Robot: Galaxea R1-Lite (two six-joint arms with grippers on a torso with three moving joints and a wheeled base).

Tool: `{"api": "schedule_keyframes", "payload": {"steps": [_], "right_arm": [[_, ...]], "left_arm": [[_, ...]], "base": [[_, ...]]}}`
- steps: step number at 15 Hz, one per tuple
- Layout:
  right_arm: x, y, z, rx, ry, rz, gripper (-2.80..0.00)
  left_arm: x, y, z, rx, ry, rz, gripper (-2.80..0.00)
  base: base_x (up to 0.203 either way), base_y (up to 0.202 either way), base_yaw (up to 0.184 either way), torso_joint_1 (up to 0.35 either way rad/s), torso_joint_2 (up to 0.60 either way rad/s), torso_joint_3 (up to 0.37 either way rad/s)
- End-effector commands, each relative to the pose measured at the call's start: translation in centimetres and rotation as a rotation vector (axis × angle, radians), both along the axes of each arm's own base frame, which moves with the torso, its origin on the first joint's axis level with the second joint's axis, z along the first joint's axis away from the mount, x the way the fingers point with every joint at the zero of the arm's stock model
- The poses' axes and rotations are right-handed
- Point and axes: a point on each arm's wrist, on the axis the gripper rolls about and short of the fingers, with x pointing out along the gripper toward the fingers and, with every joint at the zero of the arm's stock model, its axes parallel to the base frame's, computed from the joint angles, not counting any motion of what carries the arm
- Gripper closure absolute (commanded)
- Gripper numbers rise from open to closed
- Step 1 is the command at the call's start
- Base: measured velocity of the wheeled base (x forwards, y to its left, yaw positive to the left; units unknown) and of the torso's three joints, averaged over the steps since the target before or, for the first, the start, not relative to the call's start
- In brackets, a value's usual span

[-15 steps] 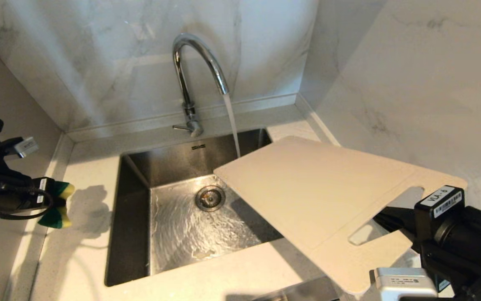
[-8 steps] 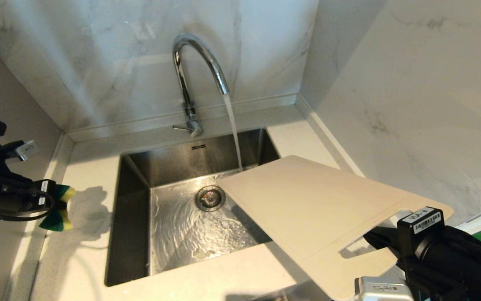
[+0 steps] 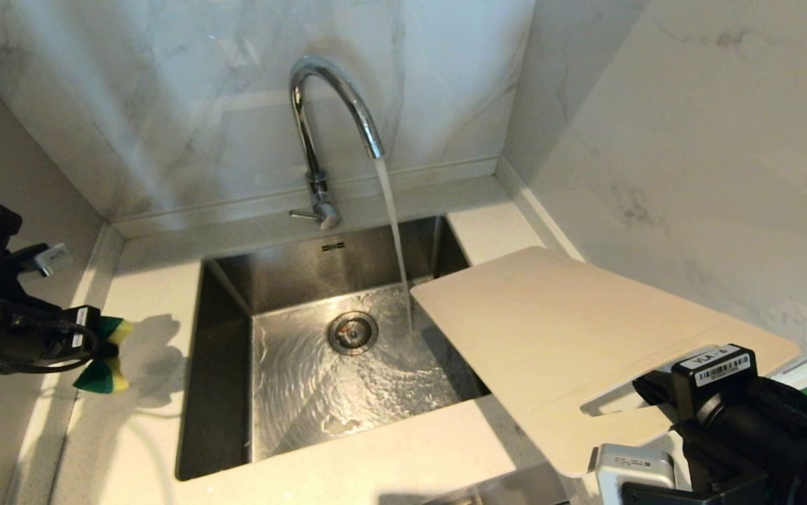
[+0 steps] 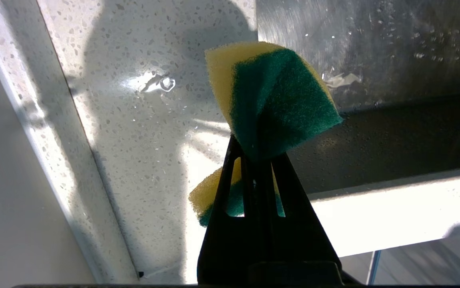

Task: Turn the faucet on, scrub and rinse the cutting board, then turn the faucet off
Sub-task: Put down the cutting board

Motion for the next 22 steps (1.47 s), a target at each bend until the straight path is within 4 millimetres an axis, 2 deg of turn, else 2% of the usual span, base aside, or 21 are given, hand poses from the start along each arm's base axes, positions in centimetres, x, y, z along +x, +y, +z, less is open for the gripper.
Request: {"api": "schedule_keyframes", "payload": {"steps": [1, 7, 12, 16, 18, 22], "right_arm": [[-0.1, 0.0, -0.7, -0.021, 0.022, 0.002, 0.0], [-0.6, -0.3, -2.3, -0.037, 0.076, -0.001, 0.0], [-0.6, -0.3, -3.3, 0.028, 0.132, -0.018, 0.0], [-0.3, 0.2, -4.1, 0.064, 0.202, 0.067, 0.0], [0.0, 0.5, -4.6, 0.137, 0.267, 0.109, 0.0], [-0.7, 0.3, -6.7, 0.154, 0.391, 0.132, 0.0]], "left_arm": [[0.1, 0.0, -0.2, -0.004, 0.01, 0.002, 0.0], [0.1, 0.0, -0.2, -0.003, 0.009, 0.004, 0.0], [0.1, 0.0, -0.2, -0.006, 0.009, 0.004, 0.0], [0.5, 0.0, -0.6, -0.007, 0.025, 0.005, 0.0], [0.8, 0.1, -0.9, -0.006, 0.034, 0.007, 0.0], [1.2, 0.1, -1.4, -0.008, 0.046, 0.008, 0.0]], "base": [[0.0, 0.0, 0.0, 0.0, 0.0, 0.0], [0.0, 0.0, 0.0, 0.0, 0.0, 0.0], [0.0, 0.0, 0.0, 0.0, 0.0, 0.0], [0.0, 0.0, 0.0, 0.0, 0.0, 0.0], [0.0, 0.0, 0.0, 0.0, 0.0, 0.0], [0.0, 0.0, 0.0, 0.0, 0.0, 0.0]]}}
